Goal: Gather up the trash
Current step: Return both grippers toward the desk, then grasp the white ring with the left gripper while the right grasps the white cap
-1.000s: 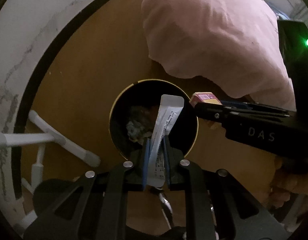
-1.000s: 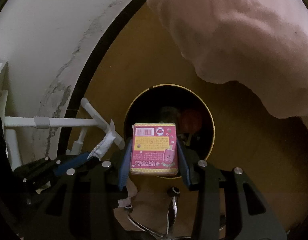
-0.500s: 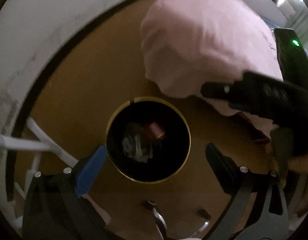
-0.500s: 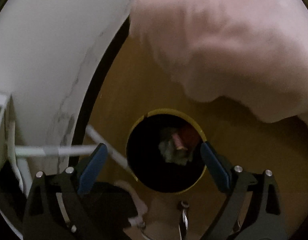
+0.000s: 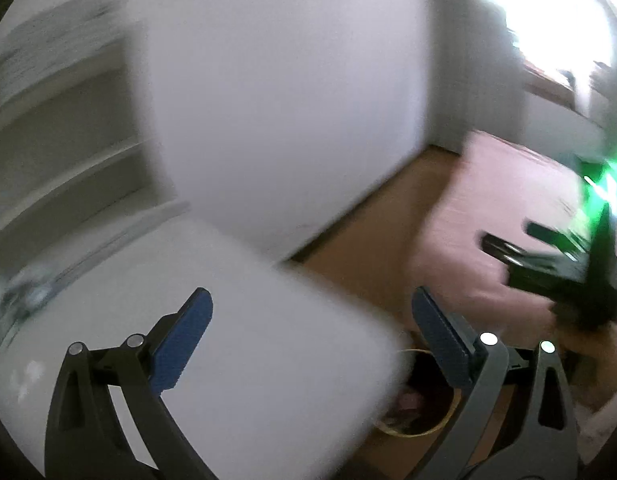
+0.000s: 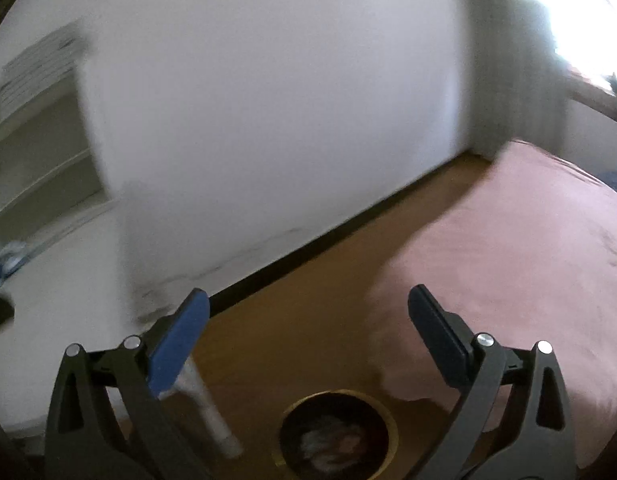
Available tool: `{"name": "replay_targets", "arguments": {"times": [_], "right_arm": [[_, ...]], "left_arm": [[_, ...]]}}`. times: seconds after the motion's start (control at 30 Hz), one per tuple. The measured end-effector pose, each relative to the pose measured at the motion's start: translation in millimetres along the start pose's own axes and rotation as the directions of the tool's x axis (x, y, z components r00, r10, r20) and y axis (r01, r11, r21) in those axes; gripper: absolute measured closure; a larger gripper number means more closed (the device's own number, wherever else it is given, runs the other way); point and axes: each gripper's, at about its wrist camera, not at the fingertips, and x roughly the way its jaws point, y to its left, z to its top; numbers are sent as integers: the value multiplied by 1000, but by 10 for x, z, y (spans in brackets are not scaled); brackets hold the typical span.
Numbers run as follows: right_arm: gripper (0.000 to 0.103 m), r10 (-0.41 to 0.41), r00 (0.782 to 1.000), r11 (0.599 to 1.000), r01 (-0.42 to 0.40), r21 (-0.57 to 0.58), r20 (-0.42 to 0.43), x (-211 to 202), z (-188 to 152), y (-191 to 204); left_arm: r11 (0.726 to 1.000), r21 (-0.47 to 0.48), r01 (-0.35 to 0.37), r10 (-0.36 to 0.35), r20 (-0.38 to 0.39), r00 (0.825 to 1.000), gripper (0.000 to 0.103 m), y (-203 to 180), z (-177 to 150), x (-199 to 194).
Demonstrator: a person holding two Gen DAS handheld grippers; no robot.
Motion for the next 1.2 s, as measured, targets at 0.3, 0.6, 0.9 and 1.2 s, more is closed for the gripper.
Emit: {"name": "replay_targets", "arguments": {"times": [0.3,0.6,0.9,1.2], "right_arm": [[7,387,896,887,-426,-177,-218,328,61,2179],[7,516,756,654,-652,-385,-403,257,-162,3976],[7,492,748,633,-659,-406,-446,378,-159,4384],[9,469,730,577,-679,-454,-496,461,-317,4814]], "left_arm": [[835,-377,-402,345,-211,914,6,2092,-795,-558],[797,-380,-469,342,-356,870,6,2951,-1177,-502],[834,-335,-439,310,-374,874,25,3420,-1168,-178],[838,-370,-401,278,-342,898,65,3723,-1158,-252]]}}
